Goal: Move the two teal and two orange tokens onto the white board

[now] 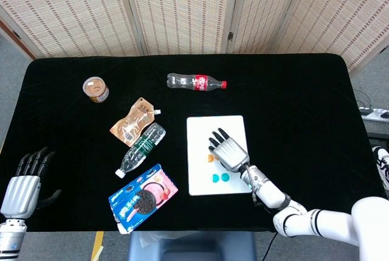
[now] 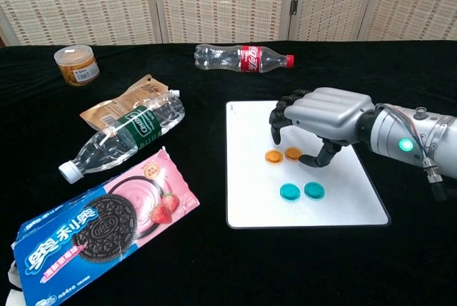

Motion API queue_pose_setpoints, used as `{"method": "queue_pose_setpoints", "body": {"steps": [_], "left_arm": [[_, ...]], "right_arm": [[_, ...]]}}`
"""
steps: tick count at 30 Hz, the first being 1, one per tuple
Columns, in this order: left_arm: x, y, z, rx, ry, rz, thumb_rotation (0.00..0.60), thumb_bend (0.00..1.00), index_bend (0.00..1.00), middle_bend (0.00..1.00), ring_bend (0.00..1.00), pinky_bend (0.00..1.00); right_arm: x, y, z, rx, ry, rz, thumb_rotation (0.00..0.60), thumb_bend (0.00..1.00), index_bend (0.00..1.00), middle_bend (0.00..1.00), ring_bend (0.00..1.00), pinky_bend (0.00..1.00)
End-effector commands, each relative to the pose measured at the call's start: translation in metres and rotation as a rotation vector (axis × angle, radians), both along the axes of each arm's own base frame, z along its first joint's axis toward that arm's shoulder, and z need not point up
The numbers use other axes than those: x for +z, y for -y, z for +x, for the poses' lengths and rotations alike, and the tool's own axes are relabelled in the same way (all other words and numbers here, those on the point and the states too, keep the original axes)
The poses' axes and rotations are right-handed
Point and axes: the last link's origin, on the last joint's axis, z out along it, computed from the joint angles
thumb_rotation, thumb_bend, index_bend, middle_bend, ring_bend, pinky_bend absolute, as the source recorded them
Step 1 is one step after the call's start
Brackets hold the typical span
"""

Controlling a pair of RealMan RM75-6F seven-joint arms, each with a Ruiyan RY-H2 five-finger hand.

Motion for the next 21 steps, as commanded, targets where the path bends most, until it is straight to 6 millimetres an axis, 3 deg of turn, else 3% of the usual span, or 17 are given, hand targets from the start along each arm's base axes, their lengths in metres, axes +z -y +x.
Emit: {"method": "queue_pose_setpoints", "body": {"steps": [1, 6, 10, 16, 21], "left_arm": [[0.000, 0.000, 0.000, -0.001, -0.001, 0.001, 0.600, 0.25, 0.10, 0.04, 0.05, 0.00], [0.003, -0.003, 0.001, -0.007, 0.000, 0.009, 0.600, 0.25, 0.10, 0.04, 0.05, 0.00], [0.003, -0.005, 0.002, -0.011, 0.004, 0.012, 0.600, 0.25, 0.10, 0.04, 0.05, 0.00], [0.002, -0.009, 0.003, -0.010, 0.009, 0.022, 0.600, 0.25, 0.08, 0.03, 0.05, 0.00], [0.001, -0.012, 0.005, -0.007, 0.011, 0.023, 0.600, 0.25, 0.08, 0.03, 0.05, 0.00]], "right_arm": [[0.005, 0.001, 0.001, -0.006, 0.020, -0.009, 0.600, 0.45, 0.33, 0.17, 0.04, 0.00], [0.039, 0.004, -0.003, -0.034, 0.103, -0.121, 0.600, 0.45, 0.30, 0.17, 0.07, 0.00], [0.076, -0.001, -0.022, -0.079, 0.158, -0.229, 0.600, 0.45, 0.26, 0.17, 0.09, 0.00], [0.130, -0.025, -0.062, -0.135, 0.255, -0.380, 0.600, 0.45, 0.17, 0.14, 0.10, 0.00], [0.162, -0.053, -0.095, -0.195, 0.352, -0.439, 0.600, 0.45, 0.05, 0.03, 0.01, 0.00]]}}
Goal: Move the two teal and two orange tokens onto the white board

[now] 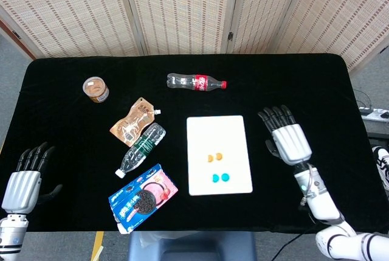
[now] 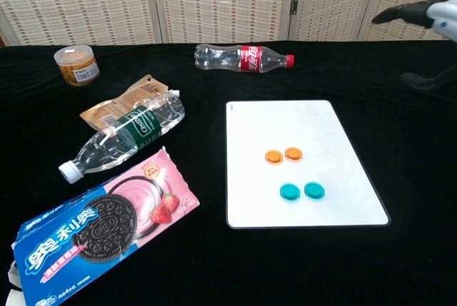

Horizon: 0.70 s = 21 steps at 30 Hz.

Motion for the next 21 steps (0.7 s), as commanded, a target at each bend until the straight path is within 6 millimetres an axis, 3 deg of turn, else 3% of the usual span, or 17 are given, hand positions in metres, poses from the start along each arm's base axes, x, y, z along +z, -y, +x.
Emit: {"method": "queue_pose_setpoints", "body": {"steps": [1, 14, 21], "left_arm": [[0.000, -0.001, 0.000, 0.002, 0.000, 0.004, 0.600, 0.25, 0.07, 0.03, 0.05, 0.00], [0.001, 0.003, 0.009, 0.010, 0.000, 0.062, 0.600, 0.25, 0.06, 0.03, 0.05, 0.00], [-0.002, 0.002, 0.014, 0.002, 0.003, 0.074, 0.600, 0.25, 0.05, 0.02, 0.05, 0.00]], "right_arm": [[0.029, -0.029, -0.031, -0.043, 0.071, -0.034, 0.600, 0.45, 0.02, 0.01, 0.00, 0.00], [0.057, -0.100, -0.066, -0.127, 0.109, -0.084, 0.600, 0.45, 0.00, 0.00, 0.00, 0.00], [0.058, -0.118, -0.081, -0.187, 0.143, -0.090, 0.600, 0.45, 0.00, 0.00, 0.00, 0.00]]}}
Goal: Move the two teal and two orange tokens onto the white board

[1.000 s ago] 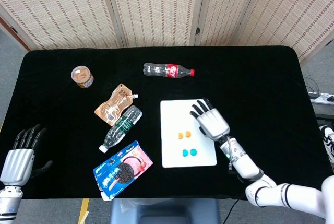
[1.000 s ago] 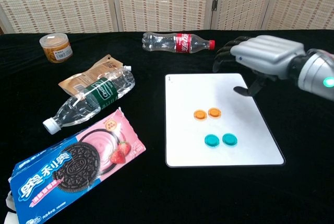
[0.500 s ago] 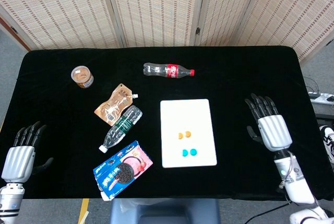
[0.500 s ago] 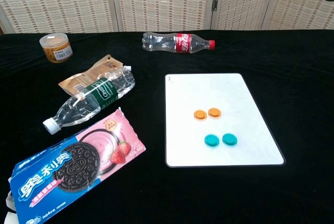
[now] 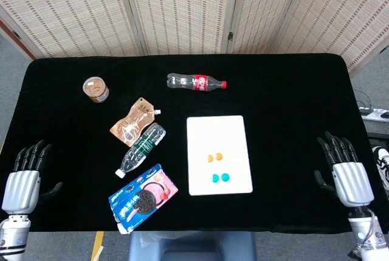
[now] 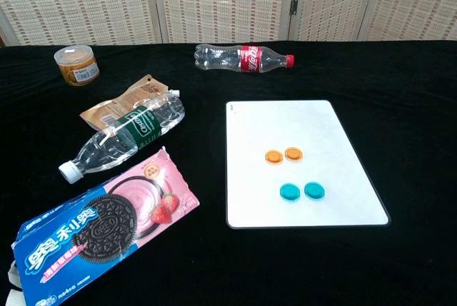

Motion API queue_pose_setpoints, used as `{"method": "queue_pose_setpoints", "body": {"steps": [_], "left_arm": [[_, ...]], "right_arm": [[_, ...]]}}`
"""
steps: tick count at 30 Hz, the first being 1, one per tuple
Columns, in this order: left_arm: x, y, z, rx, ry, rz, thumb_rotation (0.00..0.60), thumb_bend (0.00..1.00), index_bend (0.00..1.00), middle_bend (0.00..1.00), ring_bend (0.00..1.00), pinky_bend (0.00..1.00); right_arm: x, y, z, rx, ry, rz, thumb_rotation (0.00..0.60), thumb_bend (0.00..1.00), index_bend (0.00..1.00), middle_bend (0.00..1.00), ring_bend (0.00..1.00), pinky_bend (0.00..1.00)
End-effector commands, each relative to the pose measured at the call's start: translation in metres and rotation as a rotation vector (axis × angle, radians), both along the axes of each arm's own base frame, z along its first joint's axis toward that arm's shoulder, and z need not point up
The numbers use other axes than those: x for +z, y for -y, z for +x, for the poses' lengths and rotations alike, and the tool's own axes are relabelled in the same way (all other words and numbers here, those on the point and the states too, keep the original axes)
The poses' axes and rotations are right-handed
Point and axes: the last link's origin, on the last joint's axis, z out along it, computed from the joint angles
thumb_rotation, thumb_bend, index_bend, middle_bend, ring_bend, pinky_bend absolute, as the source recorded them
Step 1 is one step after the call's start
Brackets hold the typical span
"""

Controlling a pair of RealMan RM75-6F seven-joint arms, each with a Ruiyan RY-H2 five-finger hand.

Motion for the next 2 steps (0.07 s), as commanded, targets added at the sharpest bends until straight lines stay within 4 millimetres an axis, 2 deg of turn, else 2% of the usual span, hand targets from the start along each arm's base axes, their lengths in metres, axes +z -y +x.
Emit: {"method": "queue_pose_setpoints", "body": {"steps": [1, 2], "left_arm": [[-0.0008, -0.0004, 0.0011, -0.002, 0.001, 0.002, 0.600, 0.25, 0.05, 0.02, 0.05, 0.00], [-0.0011, -0.0007, 0.0013, -0.001, 0.000, 0.003, 0.600, 0.25, 0.05, 0.02, 0.05, 0.00]], "right_arm": [[-0.0001, -0.0050, -0.0057, -0.018, 0.009, -0.006, 0.600, 0.45, 0.00, 0.00, 0.00, 0.00], [-0.0002, -0.0053, -0.0067, -0.021, 0.014, -0.006, 0.600, 0.45, 0.00, 0.00, 0.00, 0.00]]}}
